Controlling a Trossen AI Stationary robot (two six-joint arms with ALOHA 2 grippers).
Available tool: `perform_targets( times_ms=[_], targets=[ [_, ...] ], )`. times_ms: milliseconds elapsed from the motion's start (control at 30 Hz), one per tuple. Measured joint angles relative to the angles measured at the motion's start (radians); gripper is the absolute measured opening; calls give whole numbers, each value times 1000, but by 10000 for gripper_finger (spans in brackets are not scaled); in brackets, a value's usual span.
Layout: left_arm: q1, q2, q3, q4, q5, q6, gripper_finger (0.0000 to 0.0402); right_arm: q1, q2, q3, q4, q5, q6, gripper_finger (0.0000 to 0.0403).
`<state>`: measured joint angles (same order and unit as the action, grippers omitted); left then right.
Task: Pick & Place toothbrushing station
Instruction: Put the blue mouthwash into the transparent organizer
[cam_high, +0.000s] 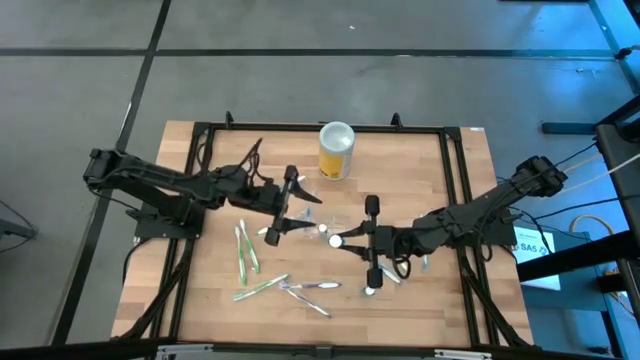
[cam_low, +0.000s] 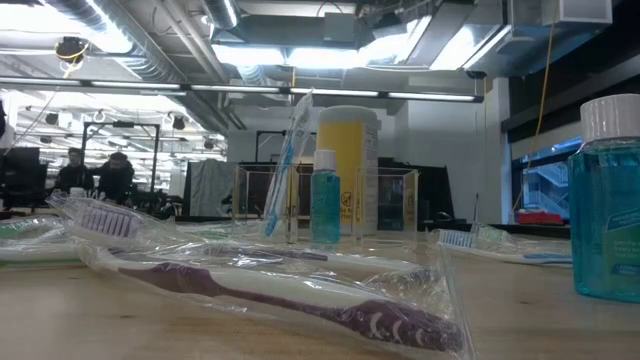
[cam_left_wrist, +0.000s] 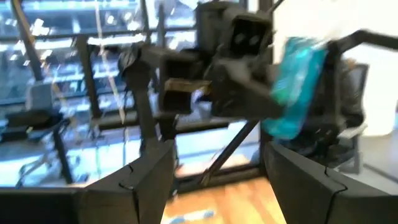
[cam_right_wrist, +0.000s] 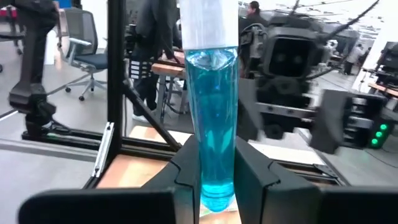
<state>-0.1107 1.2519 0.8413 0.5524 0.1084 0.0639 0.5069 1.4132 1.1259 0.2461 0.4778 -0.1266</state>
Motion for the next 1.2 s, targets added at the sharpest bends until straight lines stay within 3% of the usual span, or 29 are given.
perform_targets(
  times_ms=[233,600,800,1200],
  targets=[
    [-7,0,-71,98,-34,2,244,-23,58,0,1,-23,37,60],
    [-88,0,-142,127,28,77,244,-31,97,0,38,10,14,60],
    [-113,0,-145,142,-109,94,244,-52,99,0,37,12,17,60],
    [-115,20,-145,220,-118,-1,244,-85,125,0,24,35,36,60]
  ],
)
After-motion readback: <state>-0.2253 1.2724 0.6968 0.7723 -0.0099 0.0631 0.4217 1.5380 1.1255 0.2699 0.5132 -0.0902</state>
